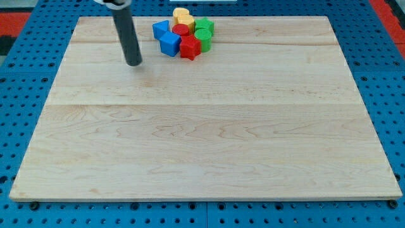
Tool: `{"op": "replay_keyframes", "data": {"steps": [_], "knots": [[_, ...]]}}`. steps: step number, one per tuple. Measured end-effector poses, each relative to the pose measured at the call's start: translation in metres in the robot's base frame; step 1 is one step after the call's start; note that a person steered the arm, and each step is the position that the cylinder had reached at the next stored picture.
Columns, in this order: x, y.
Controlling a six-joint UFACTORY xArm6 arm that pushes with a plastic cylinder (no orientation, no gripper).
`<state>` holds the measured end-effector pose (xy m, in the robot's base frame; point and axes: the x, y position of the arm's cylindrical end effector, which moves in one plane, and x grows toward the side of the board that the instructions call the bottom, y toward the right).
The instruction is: Move yellow hexagon closer to blue triangle
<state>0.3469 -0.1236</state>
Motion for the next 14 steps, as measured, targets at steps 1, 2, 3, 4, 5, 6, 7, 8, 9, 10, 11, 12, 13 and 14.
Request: {"op": "replay_keyframes", "data": {"steps": [1, 2, 3, 4, 5, 6, 7, 8, 9, 10, 11, 12, 13, 14], "knots": [[0.027, 0.051], [0.039, 0.130], [0.021, 0.199], [-0.033, 0.228], [-0.107, 0.229], [-0.155, 0.190], [-0.155, 0.186], [-0.155, 0.161], [-0.154, 0.122], [-0.153, 0.095], [-0.154, 0.078], [-0.153, 0.078], [-0.153, 0.076], [-0.154, 0.067]]}}
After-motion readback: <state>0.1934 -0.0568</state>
